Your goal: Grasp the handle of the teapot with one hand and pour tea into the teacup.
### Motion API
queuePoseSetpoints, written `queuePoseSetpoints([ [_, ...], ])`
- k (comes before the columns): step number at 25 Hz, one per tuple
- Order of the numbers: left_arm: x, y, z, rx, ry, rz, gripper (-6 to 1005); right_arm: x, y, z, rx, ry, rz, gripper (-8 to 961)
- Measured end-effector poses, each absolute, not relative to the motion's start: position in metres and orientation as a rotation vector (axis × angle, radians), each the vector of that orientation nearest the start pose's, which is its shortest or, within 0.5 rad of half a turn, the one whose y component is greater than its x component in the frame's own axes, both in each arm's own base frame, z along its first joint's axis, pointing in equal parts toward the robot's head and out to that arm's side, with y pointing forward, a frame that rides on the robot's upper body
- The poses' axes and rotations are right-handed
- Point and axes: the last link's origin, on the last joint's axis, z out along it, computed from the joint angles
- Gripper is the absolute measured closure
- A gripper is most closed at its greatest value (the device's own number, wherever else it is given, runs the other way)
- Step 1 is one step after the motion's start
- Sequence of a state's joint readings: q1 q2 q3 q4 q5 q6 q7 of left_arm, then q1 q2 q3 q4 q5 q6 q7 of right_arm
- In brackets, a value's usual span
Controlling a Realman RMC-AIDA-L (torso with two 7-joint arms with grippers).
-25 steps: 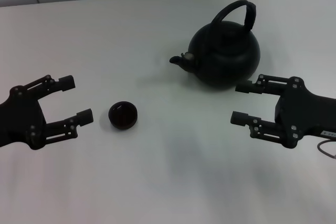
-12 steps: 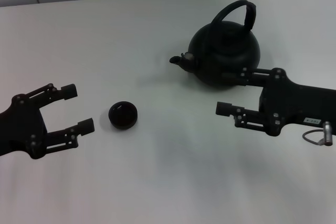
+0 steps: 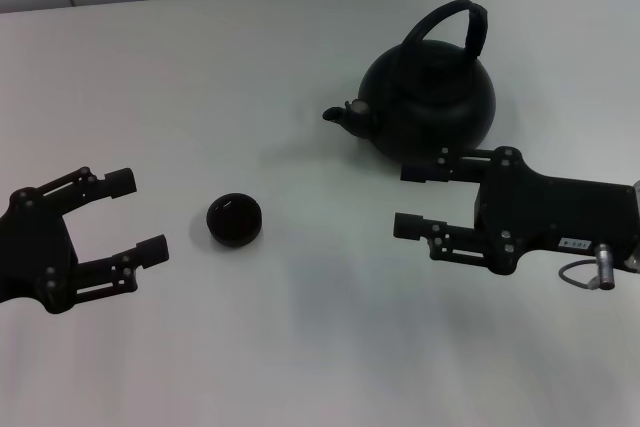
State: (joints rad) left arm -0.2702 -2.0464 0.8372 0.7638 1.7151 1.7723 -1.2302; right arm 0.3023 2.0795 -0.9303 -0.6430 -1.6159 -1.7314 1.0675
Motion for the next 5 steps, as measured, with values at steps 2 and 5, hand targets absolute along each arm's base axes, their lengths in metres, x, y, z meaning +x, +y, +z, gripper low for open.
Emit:
queuePoseSetpoints([
  [2, -0.2838, 0.2607, 0.031, -2.693, -0.419, -0.926, 136, 0.2675, 0.2622, -0.0045, -2.678, 0.315, 1.042, 359],
  [5, -0.2842, 0.2611, 0.0321, -2.696, -0.411, -0.92, 136, 0.2669, 0.2634, -0.0063, -2.68, 0.318, 1.041, 359],
])
